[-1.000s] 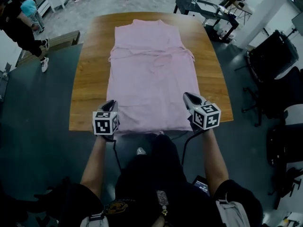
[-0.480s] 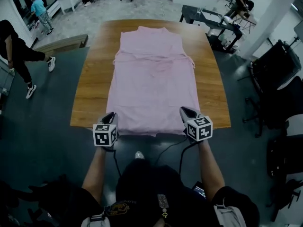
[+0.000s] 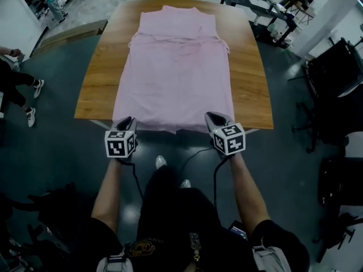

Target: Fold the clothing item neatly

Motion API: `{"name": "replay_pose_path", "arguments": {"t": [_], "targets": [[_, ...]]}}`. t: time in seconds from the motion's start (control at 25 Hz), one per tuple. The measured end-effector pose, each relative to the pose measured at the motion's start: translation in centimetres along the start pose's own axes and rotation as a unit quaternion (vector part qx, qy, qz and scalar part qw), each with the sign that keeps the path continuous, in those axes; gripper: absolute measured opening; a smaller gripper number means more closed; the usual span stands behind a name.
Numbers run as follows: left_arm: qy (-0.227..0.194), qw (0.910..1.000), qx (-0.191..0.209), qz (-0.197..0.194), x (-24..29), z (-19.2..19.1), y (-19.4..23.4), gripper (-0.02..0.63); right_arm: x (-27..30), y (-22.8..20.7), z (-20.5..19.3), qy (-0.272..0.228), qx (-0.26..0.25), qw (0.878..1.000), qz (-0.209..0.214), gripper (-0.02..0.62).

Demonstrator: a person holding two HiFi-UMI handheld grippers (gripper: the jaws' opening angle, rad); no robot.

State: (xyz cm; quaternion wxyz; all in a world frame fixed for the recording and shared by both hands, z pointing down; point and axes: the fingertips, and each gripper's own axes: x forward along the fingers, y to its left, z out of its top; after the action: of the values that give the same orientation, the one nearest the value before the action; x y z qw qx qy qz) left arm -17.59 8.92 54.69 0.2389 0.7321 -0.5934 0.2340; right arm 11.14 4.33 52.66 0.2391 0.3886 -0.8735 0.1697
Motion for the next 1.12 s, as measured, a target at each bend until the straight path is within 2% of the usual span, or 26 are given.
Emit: {"name": "replay_pose_path", "arguments": {"t": [0.12,0.28,0.44,0.52,0.72,0.88,1.12], "targets": [[0.018,0.9997,-0.015,0.001,-0.6,-2.3,0.5,0.120,-0.5,0.4,-2.0,0.011,-0.001,1.000,0.006,0.033],[0.046,0.9984,-0.016,0.030,-1.4,-5.8,2.5,0.165,-1.3,0.5,-5.6,0.031,0.018,0.999,0.005,0.082],[0.047,0.9967,-0.022,0.062,-0.8,-8.0,5.0,0.213,-1.3,-0.7,-8.4,0.041,0.032,0.999,-0.012,0.150],[0.039,0.9965,-0.036,0.065,0.0,-8.6,6.2,0.251,-1.3,-1.5,-9.8,0.045,0.040,0.998,-0.026,0.184],[0.023,0.9985,-0.042,0.026,2.3,-9.7,8.3,0.353,-1.1,-2.8,-13.5,0.062,0.055,0.995,-0.047,0.219],[0.036,0.9989,-0.031,0.003,4.1,-11.1,8.8,0.382,-1.5,-5.1,-15.7,0.079,0.066,0.992,-0.072,0.234],[0.038,0.9983,-0.007,-0.044,6.2,-11.8,8.4,0.405,-0.8,-9.6,-18.4,0.091,0.074,0.988,-0.097,0.304]]}}
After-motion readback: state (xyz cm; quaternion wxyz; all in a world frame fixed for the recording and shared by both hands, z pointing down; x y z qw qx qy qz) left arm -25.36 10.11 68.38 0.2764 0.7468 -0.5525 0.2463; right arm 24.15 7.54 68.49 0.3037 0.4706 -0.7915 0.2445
